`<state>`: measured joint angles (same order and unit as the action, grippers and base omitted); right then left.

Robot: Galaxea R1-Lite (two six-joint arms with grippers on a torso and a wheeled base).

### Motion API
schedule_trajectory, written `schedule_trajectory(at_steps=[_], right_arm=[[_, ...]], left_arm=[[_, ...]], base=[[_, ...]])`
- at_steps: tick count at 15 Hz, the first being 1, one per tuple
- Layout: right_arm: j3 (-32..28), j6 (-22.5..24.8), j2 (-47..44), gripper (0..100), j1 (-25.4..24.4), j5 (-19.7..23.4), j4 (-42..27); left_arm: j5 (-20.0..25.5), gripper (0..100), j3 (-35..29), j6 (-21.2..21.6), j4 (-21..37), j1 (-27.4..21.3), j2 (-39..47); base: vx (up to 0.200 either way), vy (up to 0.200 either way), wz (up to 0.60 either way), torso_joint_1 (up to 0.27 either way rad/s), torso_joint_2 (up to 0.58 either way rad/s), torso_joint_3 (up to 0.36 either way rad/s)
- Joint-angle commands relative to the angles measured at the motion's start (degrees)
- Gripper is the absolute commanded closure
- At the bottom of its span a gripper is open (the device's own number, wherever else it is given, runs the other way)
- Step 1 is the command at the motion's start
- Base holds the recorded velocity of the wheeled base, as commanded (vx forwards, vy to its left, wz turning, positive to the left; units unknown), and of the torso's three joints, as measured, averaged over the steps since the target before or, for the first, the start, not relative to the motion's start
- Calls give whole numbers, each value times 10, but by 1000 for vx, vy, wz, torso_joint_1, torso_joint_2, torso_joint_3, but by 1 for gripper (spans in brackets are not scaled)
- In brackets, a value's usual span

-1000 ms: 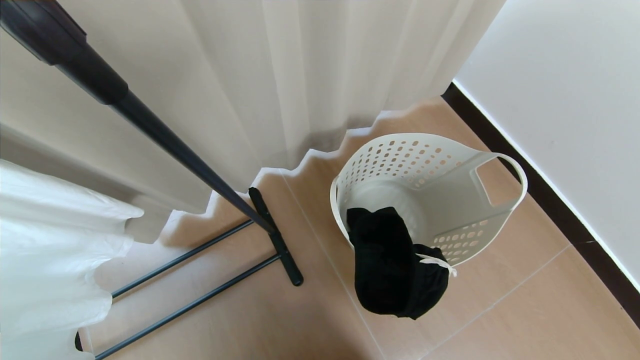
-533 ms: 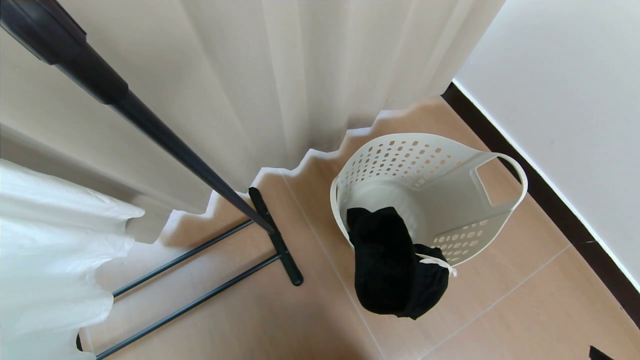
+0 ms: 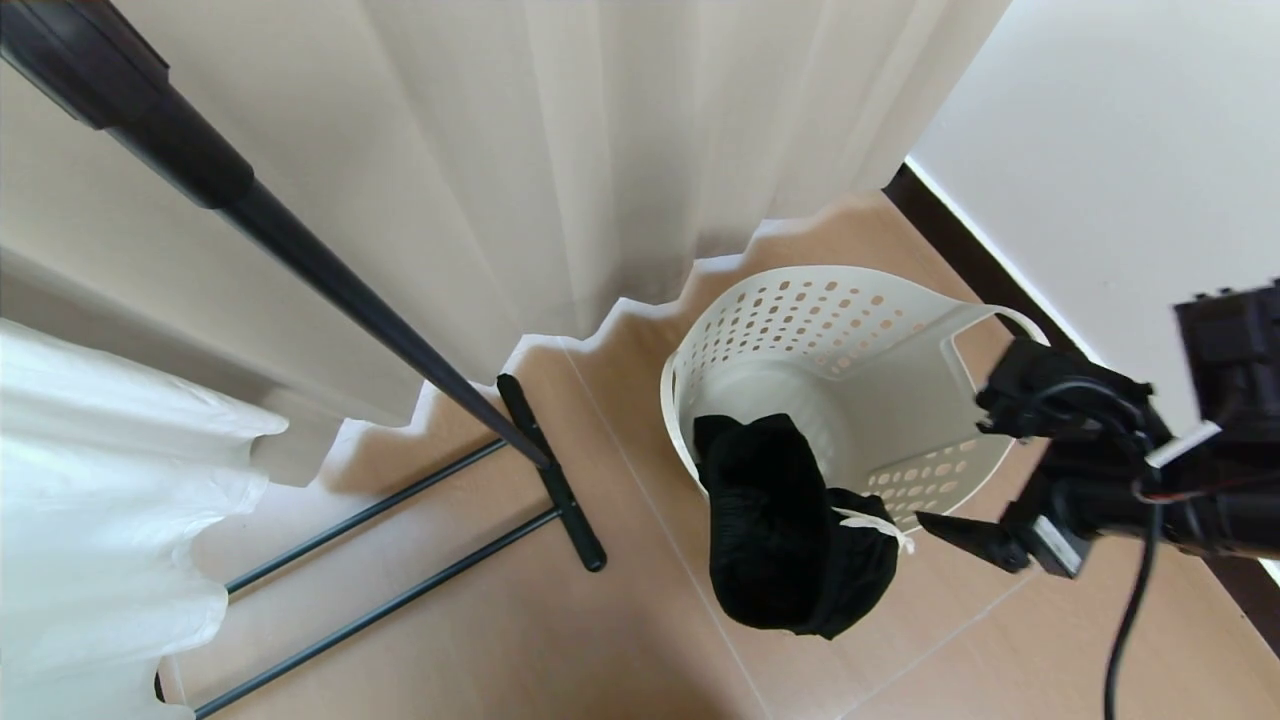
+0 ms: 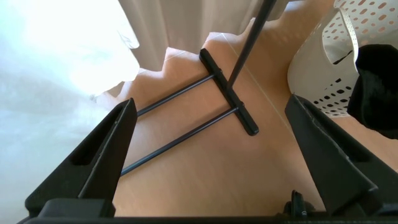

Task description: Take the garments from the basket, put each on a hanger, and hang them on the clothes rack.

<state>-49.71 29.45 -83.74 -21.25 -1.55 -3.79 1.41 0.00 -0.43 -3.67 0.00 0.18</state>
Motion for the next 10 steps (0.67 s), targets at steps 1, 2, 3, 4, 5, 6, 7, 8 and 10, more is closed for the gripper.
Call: schedule_trajectory(at_steps=[1, 2, 3, 4, 5, 6, 7, 8, 10], right_arm=[[-156, 26, -194, 0, -57, -44, -48], [-192, 26, -221, 0, -58, -49, -60], [-213, 27, -240, 0, -58, -56, -63], [-224, 27, -254, 0, -58, -61, -62], [-235, 27, -268, 0, -58, -65, -62], [-253, 28, -294, 0, -58, -69, -62], [-261, 28, -303, 0, -58, -72, -62], [-274, 32, -313, 0, -58, -73, -62], [-304, 43, -339, 0, -56, -79, -63]], left_arm=[[0, 0, 0, 0, 0, 0, 0], [0, 0, 0, 0, 0, 0, 0], [0, 0, 0, 0, 0, 0, 0], [0, 0, 0, 0, 0, 0, 0], [0, 0, 0, 0, 0, 0, 0], [0, 0, 0, 0, 0, 0, 0], [0, 0, 0, 0, 0, 0, 0], [0, 0, 0, 0, 0, 0, 0], [0, 0, 0, 0, 0, 0, 0]], base=[[0, 0, 0, 0, 0, 0], [0, 0, 0, 0, 0, 0], [0, 0, 0, 0, 0, 0], [0, 0, 0, 0, 0, 0], [0, 0, 0, 0, 0, 0], [0, 0, 0, 0, 0, 0], [0, 0, 0, 0, 0, 0], [0, 0, 0, 0, 0, 0], [0, 0, 0, 0, 0, 0]])
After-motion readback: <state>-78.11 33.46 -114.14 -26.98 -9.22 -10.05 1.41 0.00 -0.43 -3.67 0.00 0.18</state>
